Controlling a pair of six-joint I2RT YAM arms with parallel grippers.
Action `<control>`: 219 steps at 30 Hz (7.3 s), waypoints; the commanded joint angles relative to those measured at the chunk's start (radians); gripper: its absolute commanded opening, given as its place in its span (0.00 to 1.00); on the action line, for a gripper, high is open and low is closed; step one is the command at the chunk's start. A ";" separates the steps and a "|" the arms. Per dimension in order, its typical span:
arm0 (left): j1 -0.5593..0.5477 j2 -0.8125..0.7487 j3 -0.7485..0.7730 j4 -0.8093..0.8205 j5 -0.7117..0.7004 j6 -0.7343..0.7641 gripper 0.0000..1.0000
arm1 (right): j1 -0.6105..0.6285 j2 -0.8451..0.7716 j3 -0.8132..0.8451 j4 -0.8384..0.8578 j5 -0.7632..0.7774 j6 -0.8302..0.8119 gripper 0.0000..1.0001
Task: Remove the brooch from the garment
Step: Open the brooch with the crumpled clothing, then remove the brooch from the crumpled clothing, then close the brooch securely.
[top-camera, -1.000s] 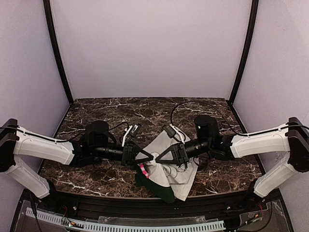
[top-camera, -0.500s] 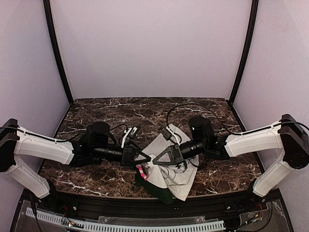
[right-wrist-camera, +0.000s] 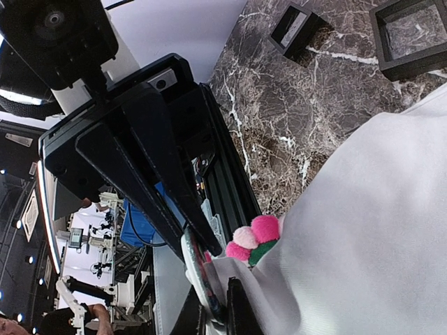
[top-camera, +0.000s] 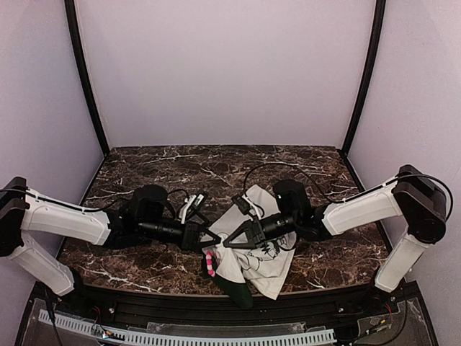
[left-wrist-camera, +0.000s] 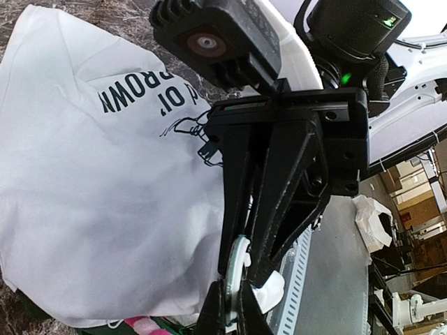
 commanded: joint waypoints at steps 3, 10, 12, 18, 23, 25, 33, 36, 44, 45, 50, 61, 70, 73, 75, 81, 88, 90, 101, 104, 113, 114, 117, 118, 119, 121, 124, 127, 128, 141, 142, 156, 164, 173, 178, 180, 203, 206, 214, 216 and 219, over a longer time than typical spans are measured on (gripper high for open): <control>-0.053 -0.078 0.028 0.131 0.123 0.040 0.01 | -0.050 0.090 0.020 -0.025 0.176 0.089 0.00; -0.057 -0.074 0.032 0.120 0.126 0.045 0.01 | -0.050 0.111 0.088 -0.088 0.131 -0.001 0.00; -0.057 -0.072 0.035 0.118 0.127 0.047 0.01 | -0.049 0.103 0.106 -0.127 0.129 -0.034 0.00; -0.059 -0.064 0.041 0.115 0.128 0.050 0.01 | -0.049 0.091 0.147 -0.224 0.127 -0.123 0.03; -0.058 -0.056 0.047 0.115 0.133 0.050 0.01 | -0.045 0.092 0.146 -0.220 0.116 -0.131 0.05; -0.058 -0.054 0.050 0.116 0.137 0.049 0.01 | -0.043 0.089 0.147 -0.217 0.116 -0.134 0.07; -0.057 -0.051 0.048 0.120 0.135 0.043 0.01 | -0.035 0.086 0.153 -0.213 0.108 -0.146 0.11; -0.058 -0.053 0.044 0.122 0.129 0.036 0.01 | -0.032 0.080 0.152 -0.209 0.107 -0.150 0.13; -0.058 -0.051 0.046 0.054 0.050 0.041 0.01 | -0.028 0.057 0.144 -0.203 0.107 -0.162 0.17; -0.056 -0.051 0.056 0.033 0.025 0.054 0.01 | -0.028 0.054 0.142 -0.202 0.108 -0.161 0.18; -0.032 -0.057 0.077 -0.105 -0.038 0.094 0.01 | -0.028 0.021 0.118 -0.169 0.080 -0.160 0.29; 0.002 -0.094 0.067 -0.214 -0.143 0.135 0.01 | -0.019 -0.095 0.035 -0.140 0.087 -0.165 0.75; 0.013 -0.080 0.126 -0.313 -0.237 0.173 0.01 | 0.062 -0.176 0.070 -0.324 0.360 -0.245 0.77; 0.020 -0.081 0.130 -0.314 -0.256 0.165 0.01 | 0.105 -0.164 0.075 -0.355 0.448 -0.246 0.74; 0.024 -0.082 0.130 -0.313 -0.264 0.158 0.01 | 0.134 -0.147 0.076 -0.365 0.491 -0.238 0.72; 0.029 -0.083 0.133 -0.305 -0.265 0.151 0.01 | 0.173 -0.072 0.080 -0.286 0.484 -0.195 0.51; 0.039 -0.089 0.129 -0.327 -0.276 0.168 0.01 | 0.175 -0.057 0.069 -0.194 0.490 -0.163 0.00; 0.043 -0.094 0.125 -0.335 -0.275 0.182 0.01 | 0.176 -0.063 0.070 -0.201 0.504 -0.170 0.00; 0.044 -0.096 0.131 -0.358 -0.243 0.243 0.01 | 0.176 -0.081 0.060 -0.197 0.533 -0.163 0.00; 0.043 -0.094 0.139 -0.379 -0.263 0.266 0.01 | 0.176 -0.094 0.060 -0.202 0.542 -0.164 0.00; 0.043 -0.078 0.174 -0.491 -0.297 0.317 0.01 | 0.176 -0.122 0.058 -0.204 0.576 -0.169 0.00; 0.043 -0.071 0.176 -0.503 -0.298 0.321 0.01 | 0.176 -0.125 0.057 -0.202 0.578 -0.169 0.00; 0.043 -0.062 0.186 -0.524 -0.313 0.329 0.01 | 0.176 -0.137 0.054 -0.200 0.585 -0.170 0.00; 0.043 -0.059 0.187 -0.533 -0.320 0.331 0.01 | 0.175 -0.140 0.054 -0.205 0.590 -0.170 0.00; 0.044 -0.058 0.190 -0.541 -0.338 0.332 0.01 | 0.175 -0.144 0.051 -0.209 0.595 -0.171 0.00; 0.045 -0.062 0.197 -0.564 -0.389 0.329 0.01 | 0.174 -0.154 0.047 -0.214 0.600 -0.171 0.00; 0.069 -0.076 0.200 -0.588 -0.432 0.312 0.01 | 0.174 -0.155 0.041 -0.236 0.608 -0.171 0.00; 0.109 -0.111 0.195 -0.586 -0.409 0.291 0.01 | 0.174 -0.152 0.021 -0.245 0.633 -0.162 0.00; 0.131 -0.119 0.195 -0.586 -0.386 0.289 0.01 | 0.173 -0.153 0.012 -0.245 0.650 -0.154 0.00; 0.354 -0.171 0.402 -0.704 0.033 0.347 0.01 | 0.130 -0.280 -0.009 -0.155 0.641 -0.250 0.87; 0.362 -0.160 0.417 -0.705 0.066 0.356 0.01 | 0.126 -0.303 -0.017 -0.127 0.625 -0.266 0.91; 0.385 -0.113 0.454 -0.573 0.471 0.476 0.01 | 0.068 -0.221 0.204 -0.052 0.328 -0.435 0.89; 0.384 -0.124 0.391 -0.495 0.540 0.431 0.01 | 0.071 -0.126 0.256 0.030 0.254 -0.395 0.72; 0.383 -0.116 0.393 -0.513 0.543 0.444 0.01 | 0.080 -0.083 0.285 0.026 0.292 -0.396 0.59; 0.381 -0.117 0.393 -0.514 0.552 0.439 0.01 | 0.080 -0.060 0.291 0.078 0.290 -0.372 0.51; 0.379 -0.117 0.394 -0.515 0.554 0.439 0.01 | 0.080 -0.050 0.294 0.101 0.290 -0.360 0.48; 0.355 -0.110 0.400 -0.545 0.542 0.462 0.01 | 0.080 -0.022 0.300 0.142 0.290 -0.322 0.20; 0.352 -0.111 0.401 -0.547 0.541 0.466 0.01 | 0.080 -0.018 0.304 0.129 0.312 -0.315 0.15; 0.350 -0.109 0.402 -0.556 0.537 0.475 0.01 | 0.079 0.003 0.321 0.098 0.352 -0.292 0.04; 0.349 -0.108 0.401 -0.556 0.536 0.476 0.01 | 0.079 0.009 0.329 0.074 0.369 -0.289 0.02; 0.348 -0.106 0.402 -0.556 0.539 0.476 0.01 | 0.079 0.015 0.334 0.057 0.386 -0.282 0.00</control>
